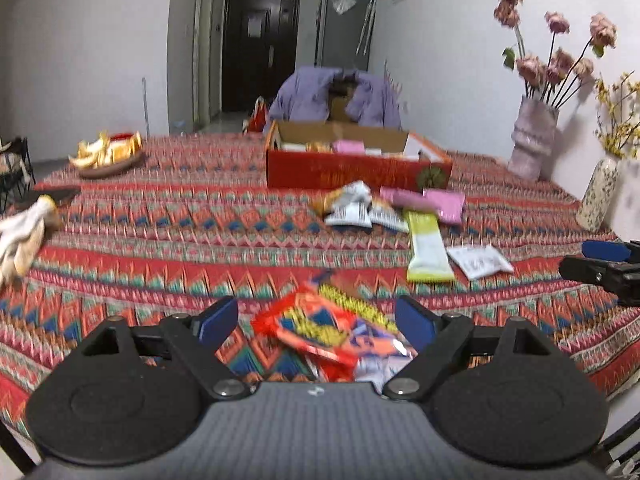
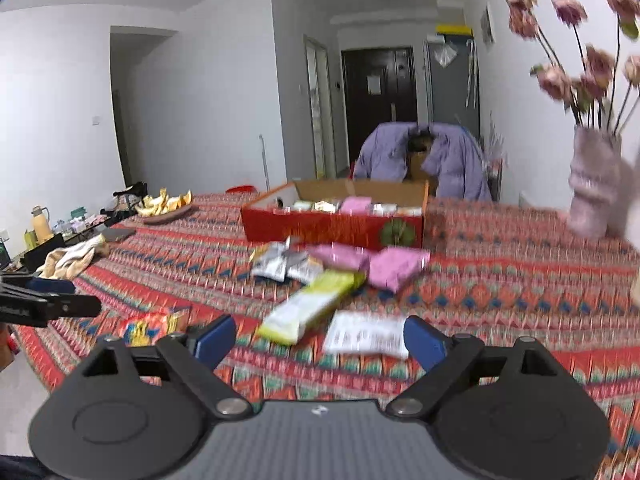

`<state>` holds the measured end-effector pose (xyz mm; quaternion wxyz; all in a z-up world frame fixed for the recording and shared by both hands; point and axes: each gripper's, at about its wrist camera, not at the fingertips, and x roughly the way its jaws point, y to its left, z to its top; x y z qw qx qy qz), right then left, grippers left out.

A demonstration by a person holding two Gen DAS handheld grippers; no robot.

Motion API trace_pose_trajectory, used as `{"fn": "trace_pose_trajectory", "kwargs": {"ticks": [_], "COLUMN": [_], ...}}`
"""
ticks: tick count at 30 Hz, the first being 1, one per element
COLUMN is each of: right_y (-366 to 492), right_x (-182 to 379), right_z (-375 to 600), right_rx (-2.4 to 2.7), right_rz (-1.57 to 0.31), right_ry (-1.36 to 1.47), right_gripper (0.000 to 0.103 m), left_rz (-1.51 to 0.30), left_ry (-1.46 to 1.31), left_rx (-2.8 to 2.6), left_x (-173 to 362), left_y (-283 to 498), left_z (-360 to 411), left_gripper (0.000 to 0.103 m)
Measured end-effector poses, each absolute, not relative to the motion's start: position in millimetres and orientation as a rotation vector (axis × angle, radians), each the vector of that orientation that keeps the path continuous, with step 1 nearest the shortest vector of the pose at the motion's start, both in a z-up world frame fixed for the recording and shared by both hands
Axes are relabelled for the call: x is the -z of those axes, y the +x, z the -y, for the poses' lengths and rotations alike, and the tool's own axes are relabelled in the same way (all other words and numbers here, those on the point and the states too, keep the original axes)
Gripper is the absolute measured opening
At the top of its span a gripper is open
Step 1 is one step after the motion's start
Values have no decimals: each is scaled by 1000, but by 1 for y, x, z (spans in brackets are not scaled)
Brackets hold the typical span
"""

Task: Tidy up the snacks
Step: 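Withdraw both tools from the box back toward the snack pile, then grasp the orange wafer packet with left tool while right tool grasps the green-and-white bar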

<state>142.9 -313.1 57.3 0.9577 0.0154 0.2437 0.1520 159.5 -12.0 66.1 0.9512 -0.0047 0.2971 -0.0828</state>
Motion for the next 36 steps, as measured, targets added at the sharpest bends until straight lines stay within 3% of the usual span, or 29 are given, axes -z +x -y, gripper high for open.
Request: {"fn": "trace_pose_trajectory", "kwargs": {"ticks": [18,36], "right_y": [174,271], "right_x": [-35,-24], "right_z": [336,316], "right_rx": [-261,-283], "right_rz": [-555,-619], "right_ry": [83,136], "right_gripper": [91,90], "left_rz": [-622,-649], "left_ry": [60,142], "left_rx": [199,413], "left_x": [-63,-45], "left_y": [208,384], "left_z": [45,53], "left_gripper": [87,84]}}
